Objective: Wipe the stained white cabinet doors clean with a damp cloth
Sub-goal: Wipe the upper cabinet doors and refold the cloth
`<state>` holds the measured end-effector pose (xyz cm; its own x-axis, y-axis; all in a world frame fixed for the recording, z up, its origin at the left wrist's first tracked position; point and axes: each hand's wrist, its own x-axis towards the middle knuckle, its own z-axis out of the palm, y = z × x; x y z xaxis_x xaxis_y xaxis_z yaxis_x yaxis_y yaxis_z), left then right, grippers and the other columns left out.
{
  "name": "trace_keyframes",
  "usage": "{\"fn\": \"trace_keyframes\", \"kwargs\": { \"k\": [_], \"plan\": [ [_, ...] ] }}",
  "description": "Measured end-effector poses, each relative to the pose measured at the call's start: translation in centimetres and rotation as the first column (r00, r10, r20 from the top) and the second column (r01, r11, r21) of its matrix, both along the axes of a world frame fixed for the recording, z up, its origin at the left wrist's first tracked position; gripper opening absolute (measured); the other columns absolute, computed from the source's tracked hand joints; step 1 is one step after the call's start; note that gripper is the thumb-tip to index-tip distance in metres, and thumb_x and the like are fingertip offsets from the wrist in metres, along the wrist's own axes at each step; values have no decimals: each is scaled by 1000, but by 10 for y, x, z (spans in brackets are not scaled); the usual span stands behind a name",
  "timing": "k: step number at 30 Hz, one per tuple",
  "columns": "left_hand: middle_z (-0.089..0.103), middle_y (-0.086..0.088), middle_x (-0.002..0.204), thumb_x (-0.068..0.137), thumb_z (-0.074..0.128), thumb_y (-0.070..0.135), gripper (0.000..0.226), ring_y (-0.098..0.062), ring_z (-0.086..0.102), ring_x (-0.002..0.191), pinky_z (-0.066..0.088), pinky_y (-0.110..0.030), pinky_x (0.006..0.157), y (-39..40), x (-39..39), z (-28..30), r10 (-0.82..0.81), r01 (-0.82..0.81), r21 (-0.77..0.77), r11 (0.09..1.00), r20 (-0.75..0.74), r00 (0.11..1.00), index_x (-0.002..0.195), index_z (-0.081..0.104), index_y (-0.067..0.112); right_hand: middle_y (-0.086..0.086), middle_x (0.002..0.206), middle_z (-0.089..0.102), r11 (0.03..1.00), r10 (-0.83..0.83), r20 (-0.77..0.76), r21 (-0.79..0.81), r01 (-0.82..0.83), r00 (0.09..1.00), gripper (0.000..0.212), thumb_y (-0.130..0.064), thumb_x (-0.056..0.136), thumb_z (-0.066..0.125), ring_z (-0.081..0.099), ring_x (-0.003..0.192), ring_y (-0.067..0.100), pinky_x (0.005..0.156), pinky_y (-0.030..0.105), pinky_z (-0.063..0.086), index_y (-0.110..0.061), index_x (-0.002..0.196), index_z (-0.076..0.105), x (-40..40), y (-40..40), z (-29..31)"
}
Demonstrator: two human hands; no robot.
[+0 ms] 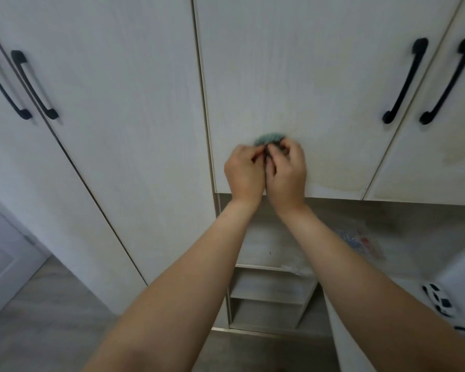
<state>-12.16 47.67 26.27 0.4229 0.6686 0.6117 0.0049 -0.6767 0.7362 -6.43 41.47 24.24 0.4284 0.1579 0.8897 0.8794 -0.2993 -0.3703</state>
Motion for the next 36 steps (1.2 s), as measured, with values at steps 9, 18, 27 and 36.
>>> {"fn": "trace_keyframes", "kwargs": {
  "k": [9,18,27,36],
  "plan": [
    [67,-3,81,89,67,9,13,-11,61,72,48,-18,67,-8,21,28,-68,55,113,992,116,991,93,79,13,17,89,58,991,-111,139,93,98,984,12,-3,91,61,57,79,31,66,38,49,2,95,71,32,-10,28],
    [74,-6,90,84,70,3,16,-20,68,83,42,-13,74,-12,3,-77,-104,107,1,994,-214,971,94,80,11,15,89,55,973,-59,-39,-227,48,998,17,-8,85,44,54,75,31,60,45,50,-1,85,60,10,-28,-75],
    [73,-1,88,87,69,10,15,-12,66,81,51,-22,75,-22,36,80,-141,115,156,981,170,975,98,80,15,18,100,61,984,-171,197,92,155,965,18,-4,92,54,59,88,31,75,33,49,2,102,69,47,-35,84],
    [72,-6,84,81,71,4,14,-18,66,76,51,-30,74,-41,32,-74,-139,153,86,984,-153,978,89,80,11,15,86,56,986,-94,-11,-137,92,996,10,-1,88,57,56,76,30,64,45,50,2,83,65,39,-61,-79]
  ]
}}
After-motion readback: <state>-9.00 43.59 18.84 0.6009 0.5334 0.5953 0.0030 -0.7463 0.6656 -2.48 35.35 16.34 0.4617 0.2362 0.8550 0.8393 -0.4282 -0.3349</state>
